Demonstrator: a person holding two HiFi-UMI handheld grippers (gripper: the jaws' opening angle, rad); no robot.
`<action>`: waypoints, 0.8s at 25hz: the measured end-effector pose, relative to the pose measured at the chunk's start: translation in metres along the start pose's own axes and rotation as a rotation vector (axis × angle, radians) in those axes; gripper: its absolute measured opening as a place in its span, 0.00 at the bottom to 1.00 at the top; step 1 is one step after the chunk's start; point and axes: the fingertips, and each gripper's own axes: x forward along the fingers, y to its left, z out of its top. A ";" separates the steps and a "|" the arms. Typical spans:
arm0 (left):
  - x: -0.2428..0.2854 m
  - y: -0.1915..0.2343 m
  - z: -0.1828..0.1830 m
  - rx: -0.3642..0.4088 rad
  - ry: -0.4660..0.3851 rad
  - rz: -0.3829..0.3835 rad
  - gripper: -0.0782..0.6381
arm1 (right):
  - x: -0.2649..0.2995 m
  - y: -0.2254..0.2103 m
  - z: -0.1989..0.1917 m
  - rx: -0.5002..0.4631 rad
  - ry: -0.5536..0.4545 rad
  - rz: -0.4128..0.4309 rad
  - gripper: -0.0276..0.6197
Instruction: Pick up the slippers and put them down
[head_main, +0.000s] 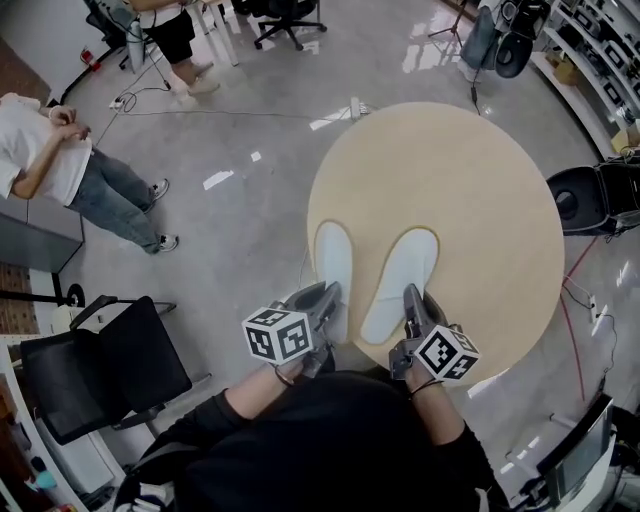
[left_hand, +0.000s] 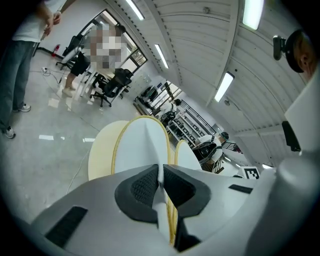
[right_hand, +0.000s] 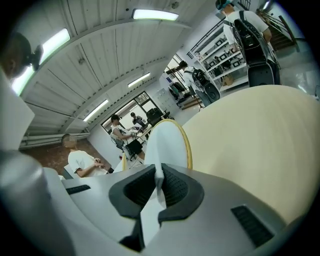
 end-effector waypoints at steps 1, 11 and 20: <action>0.002 0.006 0.003 -0.008 0.007 0.000 0.16 | 0.005 0.002 -0.002 -0.002 0.010 -0.008 0.09; 0.017 0.028 0.015 -0.001 0.039 0.033 0.16 | 0.044 0.003 -0.008 0.024 0.039 0.010 0.09; 0.030 0.009 0.038 0.052 -0.027 0.108 0.16 | 0.038 -0.008 0.015 0.037 0.034 0.091 0.09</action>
